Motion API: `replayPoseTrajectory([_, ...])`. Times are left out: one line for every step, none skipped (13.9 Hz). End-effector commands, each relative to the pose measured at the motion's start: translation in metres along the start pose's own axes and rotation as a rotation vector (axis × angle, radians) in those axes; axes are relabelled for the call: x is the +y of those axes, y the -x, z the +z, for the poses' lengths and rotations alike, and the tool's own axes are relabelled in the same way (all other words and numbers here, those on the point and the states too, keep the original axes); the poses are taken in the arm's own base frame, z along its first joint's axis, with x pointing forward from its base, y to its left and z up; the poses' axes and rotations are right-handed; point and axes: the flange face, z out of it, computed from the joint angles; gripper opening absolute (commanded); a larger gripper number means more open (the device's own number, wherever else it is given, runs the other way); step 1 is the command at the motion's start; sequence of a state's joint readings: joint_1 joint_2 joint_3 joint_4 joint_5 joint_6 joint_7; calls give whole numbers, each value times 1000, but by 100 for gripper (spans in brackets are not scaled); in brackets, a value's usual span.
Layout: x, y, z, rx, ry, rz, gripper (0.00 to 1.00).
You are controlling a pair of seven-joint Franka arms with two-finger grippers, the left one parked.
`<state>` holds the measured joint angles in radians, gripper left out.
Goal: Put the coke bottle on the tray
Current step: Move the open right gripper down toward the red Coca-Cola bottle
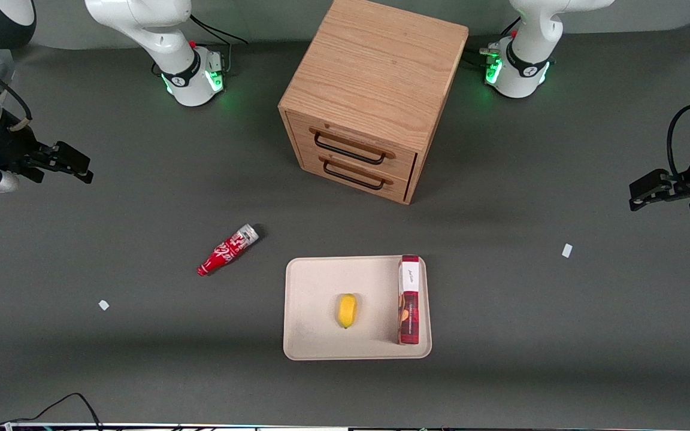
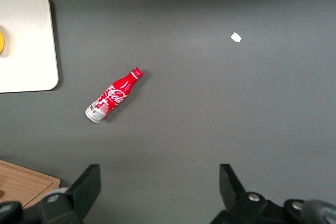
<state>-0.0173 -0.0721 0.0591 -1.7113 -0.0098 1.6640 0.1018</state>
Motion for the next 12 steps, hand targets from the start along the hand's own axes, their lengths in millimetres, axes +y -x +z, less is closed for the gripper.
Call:
replayPoseTrajectory([-6, -2, -4, -12, -25, 19, 100])
replayPoseTrajectory([-6, -2, -4, -12, -25, 19, 100])
replayPoseTrajectory([-7, -2, -4, -13, -26, 22, 100])
replayPoseTrajectory([-6, -5, 0, -19, -26, 33, 100])
replayPoseTrajectory([-6, -7, 3, -23, -26, 34, 100])
replayPoseTrajectory([-7, -9, 7, -31, -25, 36, 100])
replayPoseTrajectory([-10, -13, 14, -36, -27, 66, 100])
replayPoseTrajectory([-19, -17, 21, -41, -30, 125, 100])
replayPoseTrajectory([-35, -20, 28, -46, -47, 203, 100])
replayPoseTrajectory([-49, -24, 40, -59, -48, 302, 100])
replayPoseTrajectory([-63, -29, 53, -71, -46, 395, 100])
replayPoseTrajectory([-79, -34, 69, -83, -43, 468, 100])
